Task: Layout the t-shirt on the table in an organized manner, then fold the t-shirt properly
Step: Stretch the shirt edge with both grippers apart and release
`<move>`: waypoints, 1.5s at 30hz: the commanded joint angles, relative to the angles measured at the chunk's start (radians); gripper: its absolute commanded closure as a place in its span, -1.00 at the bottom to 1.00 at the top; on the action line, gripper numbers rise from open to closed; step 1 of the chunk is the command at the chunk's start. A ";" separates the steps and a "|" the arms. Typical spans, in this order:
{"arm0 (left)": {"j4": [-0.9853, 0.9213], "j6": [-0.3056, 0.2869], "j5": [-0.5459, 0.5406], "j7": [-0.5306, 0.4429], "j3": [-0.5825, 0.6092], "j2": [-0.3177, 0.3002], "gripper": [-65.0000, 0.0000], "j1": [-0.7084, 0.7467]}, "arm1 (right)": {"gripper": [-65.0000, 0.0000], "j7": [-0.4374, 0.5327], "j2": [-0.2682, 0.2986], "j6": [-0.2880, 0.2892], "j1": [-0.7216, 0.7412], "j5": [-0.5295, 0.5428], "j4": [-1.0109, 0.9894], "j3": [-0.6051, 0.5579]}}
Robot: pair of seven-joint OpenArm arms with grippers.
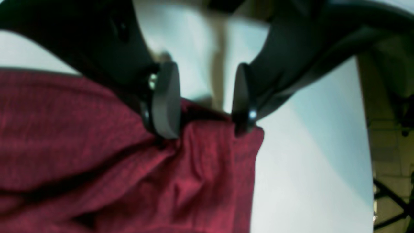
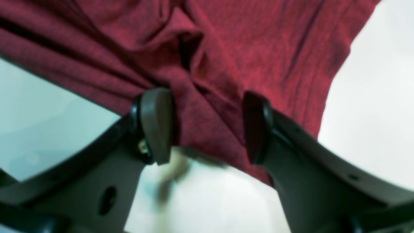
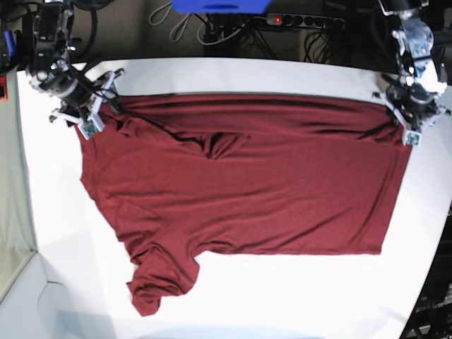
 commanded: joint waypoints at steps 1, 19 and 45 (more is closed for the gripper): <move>0.004 -0.033 0.042 0.125 0.002 0.020 0.19 0.037 | -0.05 -0.028 0.020 -0.001 -0.028 -0.039 0.003 0.005; 0.246 -0.033 0.050 0.128 -0.058 0.094 0.20 0.193 | -0.05 -0.016 -0.024 -0.001 -0.100 -0.042 0.092 0.245; 0.455 -0.033 0.040 0.253 -0.153 0.120 0.19 -0.009 | -0.05 -0.017 -0.101 -0.001 0.013 -0.040 0.269 0.265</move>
